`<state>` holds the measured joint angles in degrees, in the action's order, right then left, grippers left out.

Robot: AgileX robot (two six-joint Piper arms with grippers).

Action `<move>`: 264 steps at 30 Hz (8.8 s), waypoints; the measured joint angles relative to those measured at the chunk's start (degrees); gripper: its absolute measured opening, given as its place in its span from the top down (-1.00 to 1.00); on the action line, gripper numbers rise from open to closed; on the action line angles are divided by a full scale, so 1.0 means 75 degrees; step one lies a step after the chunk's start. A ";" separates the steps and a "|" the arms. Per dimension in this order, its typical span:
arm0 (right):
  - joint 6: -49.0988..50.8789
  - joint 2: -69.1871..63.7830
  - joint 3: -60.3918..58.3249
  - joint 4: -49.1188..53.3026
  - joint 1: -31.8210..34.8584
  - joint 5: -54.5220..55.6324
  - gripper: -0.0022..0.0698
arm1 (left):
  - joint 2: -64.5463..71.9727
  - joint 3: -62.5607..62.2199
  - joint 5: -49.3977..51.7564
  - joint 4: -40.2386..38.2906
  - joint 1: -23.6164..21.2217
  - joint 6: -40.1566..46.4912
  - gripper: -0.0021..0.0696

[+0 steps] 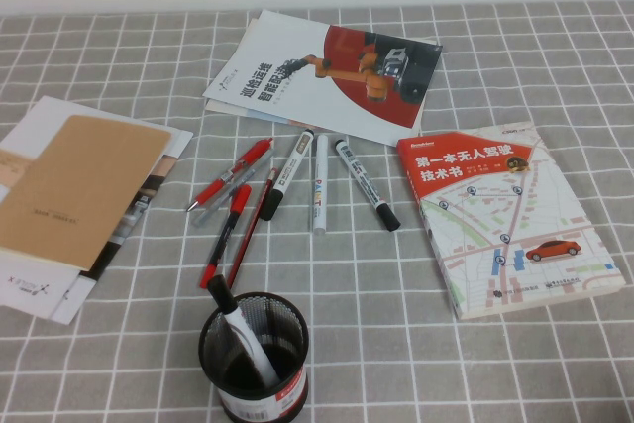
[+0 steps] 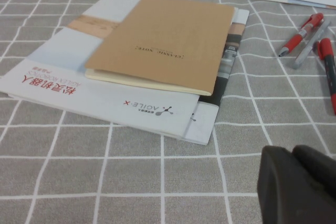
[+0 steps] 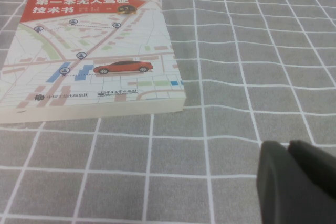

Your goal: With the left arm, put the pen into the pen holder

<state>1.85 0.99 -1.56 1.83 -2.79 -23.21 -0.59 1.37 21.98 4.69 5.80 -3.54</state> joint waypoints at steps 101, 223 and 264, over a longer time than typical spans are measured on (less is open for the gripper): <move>0.0000 0.0000 0.0000 0.0000 0.0000 0.0000 0.98 | 1.7148 -1.5492 0.6459 -0.1803 0.1837 0.4102 0.94; 0.0000 0.0000 0.0000 0.0000 0.0000 0.0000 0.98 | 0.7303 -0.2167 -0.7655 -0.5411 0.6176 0.3583 0.74; 0.0000 0.0000 0.0000 0.0000 0.0000 0.0000 0.98 | 0.8362 -0.0939 -0.9473 -0.2799 0.6176 0.0608 0.74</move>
<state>1.85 0.99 -1.56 1.83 -2.79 -23.21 62.13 -5.68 -49.07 -16.30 52.12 1.01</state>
